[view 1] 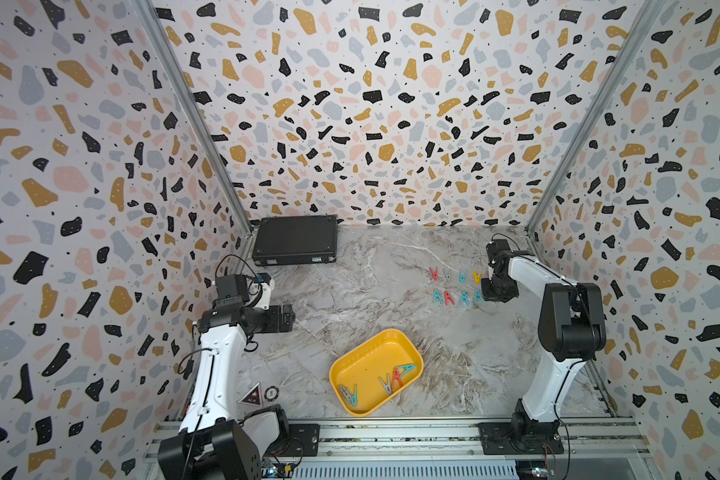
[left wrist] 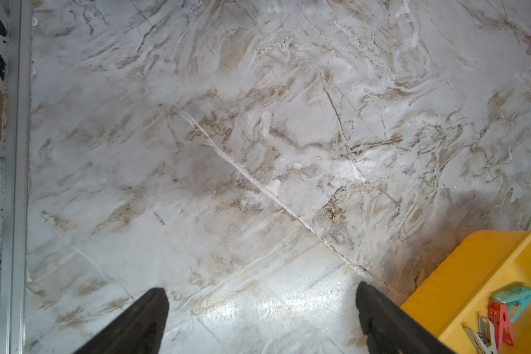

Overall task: Take the clothespins out of the storage box
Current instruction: Place the clothespin at the center of the board.

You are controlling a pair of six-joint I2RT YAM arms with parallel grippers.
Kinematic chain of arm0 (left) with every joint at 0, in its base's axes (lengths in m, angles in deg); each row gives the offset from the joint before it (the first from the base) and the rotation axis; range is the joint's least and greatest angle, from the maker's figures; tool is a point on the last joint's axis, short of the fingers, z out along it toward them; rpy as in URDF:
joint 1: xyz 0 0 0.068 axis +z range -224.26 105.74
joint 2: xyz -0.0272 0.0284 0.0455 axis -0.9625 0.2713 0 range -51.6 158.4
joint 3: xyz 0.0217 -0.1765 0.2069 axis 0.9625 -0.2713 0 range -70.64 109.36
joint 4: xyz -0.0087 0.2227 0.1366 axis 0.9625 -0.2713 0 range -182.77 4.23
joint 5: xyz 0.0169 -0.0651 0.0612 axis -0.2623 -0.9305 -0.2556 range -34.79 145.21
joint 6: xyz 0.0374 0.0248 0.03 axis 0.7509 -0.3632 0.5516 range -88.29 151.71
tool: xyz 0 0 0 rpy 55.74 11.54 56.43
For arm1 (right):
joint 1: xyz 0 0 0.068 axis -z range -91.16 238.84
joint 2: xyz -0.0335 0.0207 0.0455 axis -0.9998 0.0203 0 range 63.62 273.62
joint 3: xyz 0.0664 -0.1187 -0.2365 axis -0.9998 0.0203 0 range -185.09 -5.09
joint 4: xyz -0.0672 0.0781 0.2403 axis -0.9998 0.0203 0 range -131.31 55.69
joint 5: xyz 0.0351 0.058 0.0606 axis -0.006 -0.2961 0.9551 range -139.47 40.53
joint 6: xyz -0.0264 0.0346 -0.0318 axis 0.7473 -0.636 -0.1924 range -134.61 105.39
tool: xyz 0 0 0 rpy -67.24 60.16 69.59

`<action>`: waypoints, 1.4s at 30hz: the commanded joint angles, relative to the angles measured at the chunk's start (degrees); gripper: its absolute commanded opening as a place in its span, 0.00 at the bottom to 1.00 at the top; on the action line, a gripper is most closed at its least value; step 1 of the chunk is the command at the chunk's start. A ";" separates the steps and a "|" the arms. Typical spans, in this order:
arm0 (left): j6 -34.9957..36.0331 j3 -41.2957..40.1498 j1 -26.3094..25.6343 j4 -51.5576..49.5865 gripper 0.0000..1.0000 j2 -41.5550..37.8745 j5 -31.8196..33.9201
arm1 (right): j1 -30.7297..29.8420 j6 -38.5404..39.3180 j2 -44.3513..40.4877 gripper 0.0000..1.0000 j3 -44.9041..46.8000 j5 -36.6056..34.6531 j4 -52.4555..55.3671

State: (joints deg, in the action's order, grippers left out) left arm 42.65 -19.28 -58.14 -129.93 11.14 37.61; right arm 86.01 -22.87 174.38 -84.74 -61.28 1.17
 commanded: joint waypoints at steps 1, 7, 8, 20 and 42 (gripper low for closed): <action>0.49 0.28 0.40 -0.09 1.00 -0.56 -0.73 | 0.63 0.87 0.96 0.00 -1.81 -0.06 0.06; 0.49 0.15 0.40 -0.01 1.00 -0.86 -0.76 | 1.22 1.13 3.46 0.00 -2.32 0.91 -1.26; 0.49 0.21 0.40 -0.03 1.00 -0.95 -0.83 | 1.16 1.16 3.79 0.00 -2.43 0.92 -1.49; 0.56 0.18 0.41 0.00 1.00 -1.04 -1.01 | 1.23 0.68 2.91 0.25 -1.82 -0.38 -1.13; 0.67 0.15 0.46 -0.07 1.00 -0.69 -0.93 | 0.21 -5.11 -19.34 0.31 -0.89 16.73 6.13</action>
State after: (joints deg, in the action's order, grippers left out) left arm 42.65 -19.28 -58.14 -129.95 11.08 37.48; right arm 86.94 -25.42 161.97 -86.49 -54.73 5.15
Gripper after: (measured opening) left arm 0.997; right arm 0.312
